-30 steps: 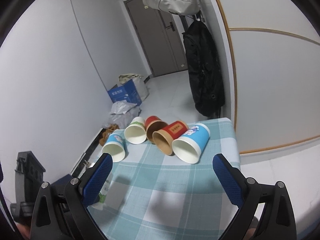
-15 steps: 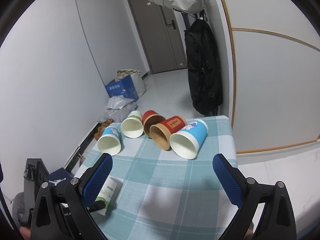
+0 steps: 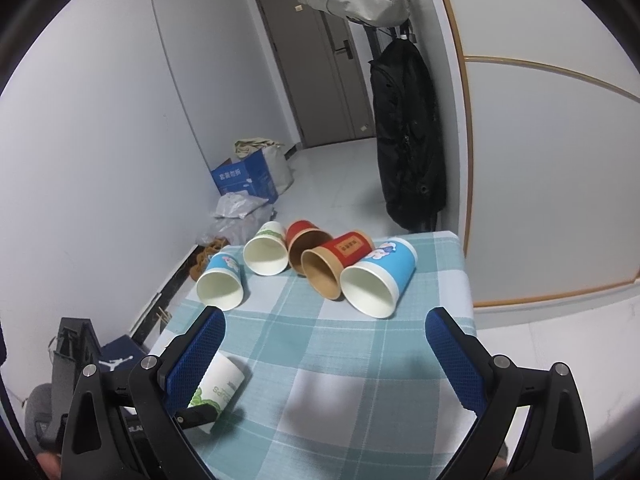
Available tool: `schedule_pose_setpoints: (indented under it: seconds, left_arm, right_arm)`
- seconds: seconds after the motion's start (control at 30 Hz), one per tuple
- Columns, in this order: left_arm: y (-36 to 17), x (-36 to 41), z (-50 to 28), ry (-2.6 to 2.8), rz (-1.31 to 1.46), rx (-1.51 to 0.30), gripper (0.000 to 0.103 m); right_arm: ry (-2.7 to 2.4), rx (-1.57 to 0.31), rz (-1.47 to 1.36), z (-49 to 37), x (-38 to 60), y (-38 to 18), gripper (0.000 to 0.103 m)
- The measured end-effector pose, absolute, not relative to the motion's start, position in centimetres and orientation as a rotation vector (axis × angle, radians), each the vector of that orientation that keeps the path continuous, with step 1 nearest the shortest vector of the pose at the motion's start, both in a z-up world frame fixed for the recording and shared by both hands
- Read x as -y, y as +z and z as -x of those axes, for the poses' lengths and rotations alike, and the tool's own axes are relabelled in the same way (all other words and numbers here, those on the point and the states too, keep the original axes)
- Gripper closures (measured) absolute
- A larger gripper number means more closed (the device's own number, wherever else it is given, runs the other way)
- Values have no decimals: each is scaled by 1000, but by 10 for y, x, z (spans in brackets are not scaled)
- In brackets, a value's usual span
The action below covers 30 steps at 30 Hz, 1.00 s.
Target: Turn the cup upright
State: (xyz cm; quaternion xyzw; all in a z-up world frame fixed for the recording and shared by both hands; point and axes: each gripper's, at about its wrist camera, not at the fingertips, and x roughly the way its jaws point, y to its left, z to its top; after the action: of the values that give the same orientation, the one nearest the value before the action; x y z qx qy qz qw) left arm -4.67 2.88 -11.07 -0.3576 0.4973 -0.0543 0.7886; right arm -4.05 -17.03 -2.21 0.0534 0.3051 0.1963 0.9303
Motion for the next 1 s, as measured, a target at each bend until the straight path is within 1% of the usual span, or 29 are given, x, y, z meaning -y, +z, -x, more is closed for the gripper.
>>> schedule_pose_setpoints:
  seconds: [0.1,0.2,0.33,0.53,0.7,0.77,0.83,1.0]
  left_arm:
    - [-111,-26,49,-95,750,-1126,46]
    - [-107,-18,57,-86,716,-1182,46]
    - [-88,-8,70,-85,618,-1163,46]
    - [-44,-21,79,-11,497,-1015,46]
    - [-8,-38,71,87,306,-852,45]
    - [-1,-44,66,134,243,-821,43]
    - [6,-46,59,150,187,-795,32]
    - [6,-52,48,166,96,-707,31]
  right_arm:
    - [403,-623,-111,40,171,-22,2]
    - [405,-620,-117,40,171,-21,2]
    - [411,-612,-114,40,169,-19,2]
    - [419,-615,-107,42,166,-21,2]
    - [429,-620,-102,41,163,-23,2]
    - [433,-625,-93,41,160,-24,2]
    - [436,-628,-77,42,156,-26,2]
    - [471,-627,-39,46,146,-29,2]
